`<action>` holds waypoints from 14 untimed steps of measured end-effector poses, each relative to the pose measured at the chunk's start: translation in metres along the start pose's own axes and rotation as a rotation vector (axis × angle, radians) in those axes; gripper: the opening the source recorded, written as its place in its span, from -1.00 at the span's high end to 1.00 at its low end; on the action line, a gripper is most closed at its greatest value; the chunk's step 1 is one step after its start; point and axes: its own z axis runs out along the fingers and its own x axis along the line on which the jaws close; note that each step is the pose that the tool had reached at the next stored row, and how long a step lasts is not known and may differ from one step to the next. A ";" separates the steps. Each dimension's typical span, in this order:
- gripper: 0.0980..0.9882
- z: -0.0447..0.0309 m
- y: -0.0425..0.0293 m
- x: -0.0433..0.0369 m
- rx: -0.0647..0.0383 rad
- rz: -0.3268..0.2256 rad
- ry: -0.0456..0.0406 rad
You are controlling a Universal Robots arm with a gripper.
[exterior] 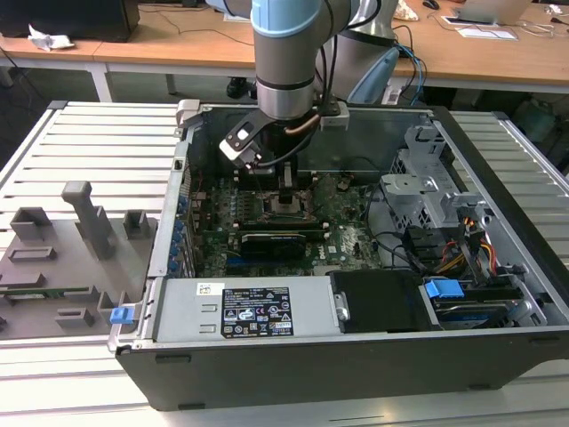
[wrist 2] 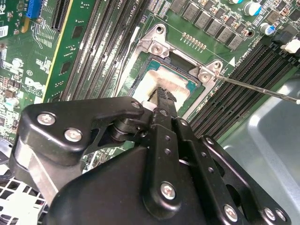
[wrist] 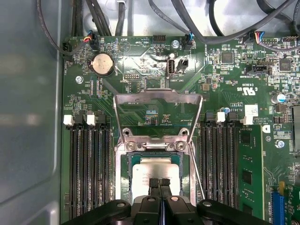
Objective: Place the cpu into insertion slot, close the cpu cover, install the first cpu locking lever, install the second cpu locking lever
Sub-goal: 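Close the cpu cover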
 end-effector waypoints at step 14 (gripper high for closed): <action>0.98 -0.0027 0.0002 0.0000 0.000 0.000 -0.0001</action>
